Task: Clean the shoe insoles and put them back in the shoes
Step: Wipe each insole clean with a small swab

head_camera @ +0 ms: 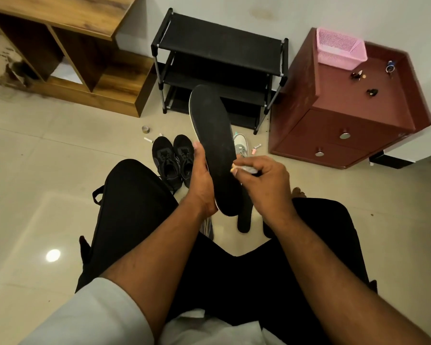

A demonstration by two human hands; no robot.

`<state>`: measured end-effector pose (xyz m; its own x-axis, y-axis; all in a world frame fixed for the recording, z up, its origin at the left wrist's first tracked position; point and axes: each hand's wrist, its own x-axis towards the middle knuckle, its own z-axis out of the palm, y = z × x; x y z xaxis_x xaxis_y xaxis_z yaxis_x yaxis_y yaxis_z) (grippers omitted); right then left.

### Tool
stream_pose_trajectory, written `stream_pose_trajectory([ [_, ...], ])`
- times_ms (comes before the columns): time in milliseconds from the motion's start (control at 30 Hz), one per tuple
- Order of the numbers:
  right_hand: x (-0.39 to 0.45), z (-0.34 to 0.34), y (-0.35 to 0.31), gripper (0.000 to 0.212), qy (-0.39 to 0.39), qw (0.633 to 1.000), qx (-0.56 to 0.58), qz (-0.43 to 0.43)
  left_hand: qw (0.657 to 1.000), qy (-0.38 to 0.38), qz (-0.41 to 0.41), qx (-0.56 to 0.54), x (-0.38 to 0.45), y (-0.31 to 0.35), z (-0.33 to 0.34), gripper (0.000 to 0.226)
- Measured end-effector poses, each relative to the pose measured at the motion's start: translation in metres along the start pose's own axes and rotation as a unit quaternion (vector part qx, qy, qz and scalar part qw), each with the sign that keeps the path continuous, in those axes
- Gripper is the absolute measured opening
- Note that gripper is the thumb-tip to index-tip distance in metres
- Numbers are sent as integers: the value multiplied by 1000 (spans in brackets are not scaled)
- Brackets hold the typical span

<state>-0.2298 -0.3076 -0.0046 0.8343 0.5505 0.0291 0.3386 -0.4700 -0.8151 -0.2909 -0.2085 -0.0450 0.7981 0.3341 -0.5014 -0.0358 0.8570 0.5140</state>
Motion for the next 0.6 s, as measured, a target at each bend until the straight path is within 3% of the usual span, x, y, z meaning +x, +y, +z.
stream_pose_trajectory([
  [100, -4, 5, 7, 16, 4, 1000, -17, -17, 999, 22, -21, 22, 0, 1, 0, 95],
  [267, -5, 4, 9, 17, -27, 994, -88, -53, 999, 29, -15, 21, 1, 2, -3, 61],
  [400, -16, 7, 0, 23, -94, 988, -75, -98, 999, 33, 2, 39, 0, 2, -3, 86],
  [467, -16, 2, 3, 26, -107, 991, -50, -64, 999, 36, -8, 30, 2, 4, -4, 96],
  [600, -10, -9, 16, 22, -71, 993, -96, -23, 1000, 3, -2, -17, 2, 2, -3, 80],
])
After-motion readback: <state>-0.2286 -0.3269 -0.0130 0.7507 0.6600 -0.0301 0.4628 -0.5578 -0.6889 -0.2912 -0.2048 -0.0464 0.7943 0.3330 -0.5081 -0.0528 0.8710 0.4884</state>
